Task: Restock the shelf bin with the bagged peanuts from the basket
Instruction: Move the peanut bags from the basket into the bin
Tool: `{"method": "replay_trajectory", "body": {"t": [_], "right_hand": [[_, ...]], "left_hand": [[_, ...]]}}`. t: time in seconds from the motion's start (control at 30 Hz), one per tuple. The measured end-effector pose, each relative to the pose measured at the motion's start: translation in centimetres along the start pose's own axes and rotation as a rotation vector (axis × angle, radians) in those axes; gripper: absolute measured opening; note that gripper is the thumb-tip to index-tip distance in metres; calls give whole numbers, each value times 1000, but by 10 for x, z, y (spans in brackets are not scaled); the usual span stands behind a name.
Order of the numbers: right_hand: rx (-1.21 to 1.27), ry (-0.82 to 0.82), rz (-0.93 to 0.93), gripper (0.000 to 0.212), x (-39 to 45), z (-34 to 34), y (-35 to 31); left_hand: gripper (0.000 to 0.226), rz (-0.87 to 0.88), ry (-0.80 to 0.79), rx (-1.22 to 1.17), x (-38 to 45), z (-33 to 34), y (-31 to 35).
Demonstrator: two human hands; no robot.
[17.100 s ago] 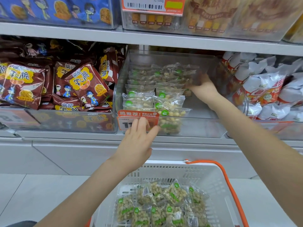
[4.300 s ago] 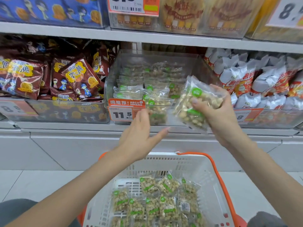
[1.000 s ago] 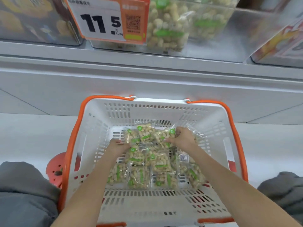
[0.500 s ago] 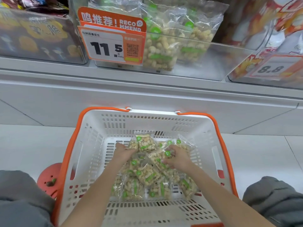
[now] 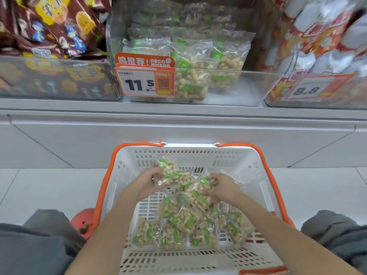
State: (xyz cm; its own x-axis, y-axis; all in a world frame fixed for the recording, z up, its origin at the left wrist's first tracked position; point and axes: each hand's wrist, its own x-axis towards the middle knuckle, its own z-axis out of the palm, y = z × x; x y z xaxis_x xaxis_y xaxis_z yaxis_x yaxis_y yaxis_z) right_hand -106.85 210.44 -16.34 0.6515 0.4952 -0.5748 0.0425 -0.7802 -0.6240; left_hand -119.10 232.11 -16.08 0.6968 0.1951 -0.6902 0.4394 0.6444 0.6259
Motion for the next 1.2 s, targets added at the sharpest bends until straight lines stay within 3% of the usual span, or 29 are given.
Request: {"method": "replay_trajectory", "body": {"t": [0.1,0.23,0.33,0.43,0.5,0.57,0.67,0.77,0.8,0.9,0.97,1.07,1.13,1.2], "right_hand": [[-30,-5,-169,45,-28,-27,-34],[4,-1,-391,41,-70,-68,-83],[-43,94,-540,37,-97,-100,-114],[-78,157,-609,34,-120,-118,-137],[-56,195,-652,39,-130,-122,-142],[11,241,-711,41,-135,-122,-141],[33,253,-836,48,-136,-117,-138],[40,262,-911,48,-134,-115,-138],[67,280,-915,50,-133,-116,-139],[71,352,-935,59,-132,-119,-139],[63,387,-903,75,-132,-119,-140],[254,194,-741,99,-132,-122,-140],[426,-5,-683,104,-132,-124,-139],[439,-89,-674,104,-129,-122,-136]], "left_hand": [[12,48,-103,-13,-27,21,21],[43,173,34,205,-54,65,42],[33,356,121,560,-78,90,64],[34,499,84,640,-103,119,86],[46,452,-7,633,-120,131,97],[62,327,-229,553,-135,126,103],[49,377,-378,590,-149,121,102],[103,505,-289,715,-151,126,93],[110,543,-247,731,-147,129,92],[79,625,-193,601,-141,134,97],[77,672,-206,593,-140,132,99],[86,700,-239,620,-139,130,100],[91,706,-252,648,-139,129,99],[95,722,-256,722,-138,126,99]]}}
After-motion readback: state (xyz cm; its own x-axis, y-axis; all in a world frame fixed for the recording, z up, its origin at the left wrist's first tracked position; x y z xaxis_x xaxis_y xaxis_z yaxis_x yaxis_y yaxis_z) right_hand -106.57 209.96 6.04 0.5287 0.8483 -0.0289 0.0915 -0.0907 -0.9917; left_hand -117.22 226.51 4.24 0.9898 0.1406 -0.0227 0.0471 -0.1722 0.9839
